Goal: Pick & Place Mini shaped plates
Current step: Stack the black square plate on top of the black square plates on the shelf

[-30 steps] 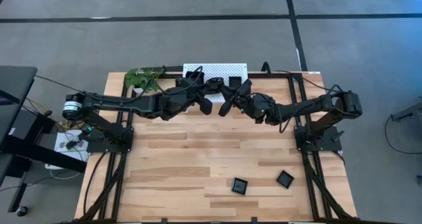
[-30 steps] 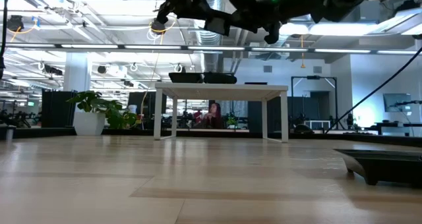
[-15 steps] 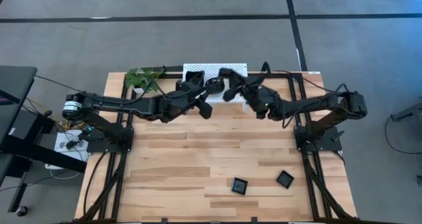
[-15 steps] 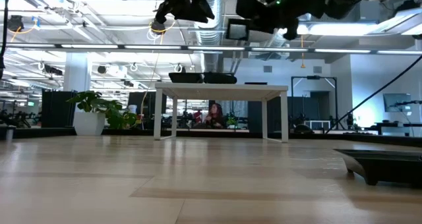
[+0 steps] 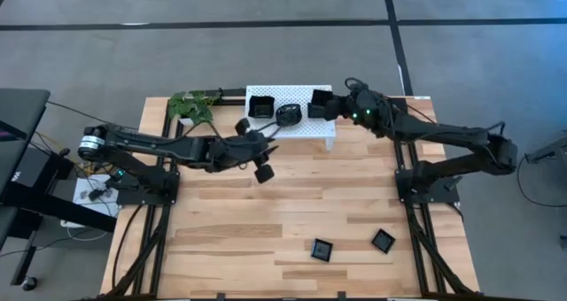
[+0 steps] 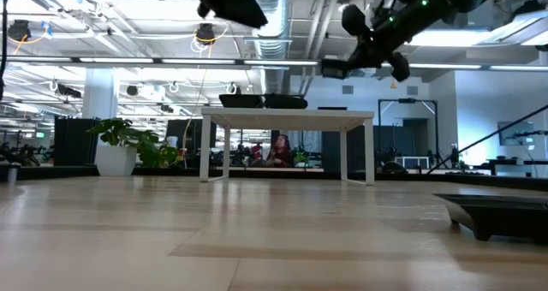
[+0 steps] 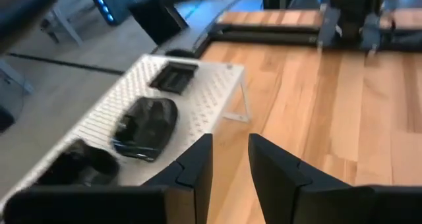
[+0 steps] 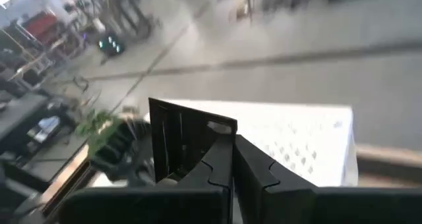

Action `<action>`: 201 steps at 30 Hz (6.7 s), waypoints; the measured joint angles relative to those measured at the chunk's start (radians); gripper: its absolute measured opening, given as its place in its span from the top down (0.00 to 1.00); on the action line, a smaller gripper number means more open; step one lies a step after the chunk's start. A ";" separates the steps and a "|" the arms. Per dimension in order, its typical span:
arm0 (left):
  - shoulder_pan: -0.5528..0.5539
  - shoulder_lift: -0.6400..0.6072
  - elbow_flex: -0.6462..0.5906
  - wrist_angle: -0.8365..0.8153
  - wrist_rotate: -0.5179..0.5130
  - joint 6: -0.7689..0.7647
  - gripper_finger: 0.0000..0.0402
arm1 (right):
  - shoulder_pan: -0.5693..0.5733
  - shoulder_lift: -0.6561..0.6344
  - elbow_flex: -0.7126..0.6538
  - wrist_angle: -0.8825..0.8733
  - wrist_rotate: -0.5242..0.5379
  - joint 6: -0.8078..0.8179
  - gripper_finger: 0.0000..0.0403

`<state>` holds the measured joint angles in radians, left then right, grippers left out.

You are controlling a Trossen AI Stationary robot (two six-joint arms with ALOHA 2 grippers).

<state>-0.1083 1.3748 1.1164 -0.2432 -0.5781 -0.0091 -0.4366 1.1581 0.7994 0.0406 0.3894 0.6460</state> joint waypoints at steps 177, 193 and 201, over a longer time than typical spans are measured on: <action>-0.012 -0.400 -0.380 0.078 0.003 -0.157 0.75 | -0.042 0.332 0.539 -0.735 -0.259 -0.604 0.73; -0.012 -0.400 -0.380 0.089 0.003 -0.178 0.75 | -0.042 0.365 0.518 -0.801 -0.255 -0.622 0.60; -0.012 -0.400 -0.379 0.094 0.003 -0.177 0.75 | -0.060 0.415 0.518 -0.791 -0.253 -0.668 0.64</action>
<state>-0.1200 0.9752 0.7372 -0.1493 -0.5751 -0.1864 -0.4966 1.5732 1.3179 -0.7499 0.1359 -0.0221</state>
